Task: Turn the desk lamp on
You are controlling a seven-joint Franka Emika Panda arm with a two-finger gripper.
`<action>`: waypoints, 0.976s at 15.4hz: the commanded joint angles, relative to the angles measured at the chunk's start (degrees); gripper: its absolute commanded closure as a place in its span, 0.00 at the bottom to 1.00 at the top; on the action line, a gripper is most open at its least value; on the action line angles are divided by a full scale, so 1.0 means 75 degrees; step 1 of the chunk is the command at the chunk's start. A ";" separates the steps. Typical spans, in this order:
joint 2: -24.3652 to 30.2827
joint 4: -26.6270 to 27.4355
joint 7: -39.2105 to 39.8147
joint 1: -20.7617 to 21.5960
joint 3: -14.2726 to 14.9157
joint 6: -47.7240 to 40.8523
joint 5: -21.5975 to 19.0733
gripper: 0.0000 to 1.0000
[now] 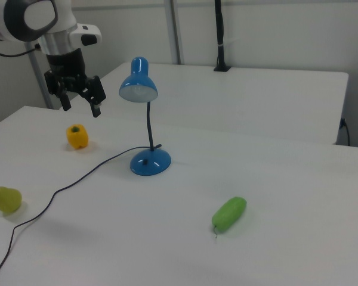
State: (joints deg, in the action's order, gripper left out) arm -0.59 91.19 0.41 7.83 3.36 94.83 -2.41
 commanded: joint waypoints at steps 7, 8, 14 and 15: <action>0.0043 0.0263 0.0249 -0.0023 0.0068 0.0270 -0.0123 0.00; 0.0043 0.0263 0.0250 -0.0001 0.0068 0.0270 -0.0112 0.00; 0.0032 0.0263 0.0179 0.0034 0.0056 0.0293 -0.0042 0.16; 0.0008 0.0263 0.0133 0.0035 0.0033 0.0444 -0.0065 0.31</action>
State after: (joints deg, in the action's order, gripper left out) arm -0.90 91.96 0.85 7.65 3.43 95.21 -2.41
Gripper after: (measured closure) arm 0.057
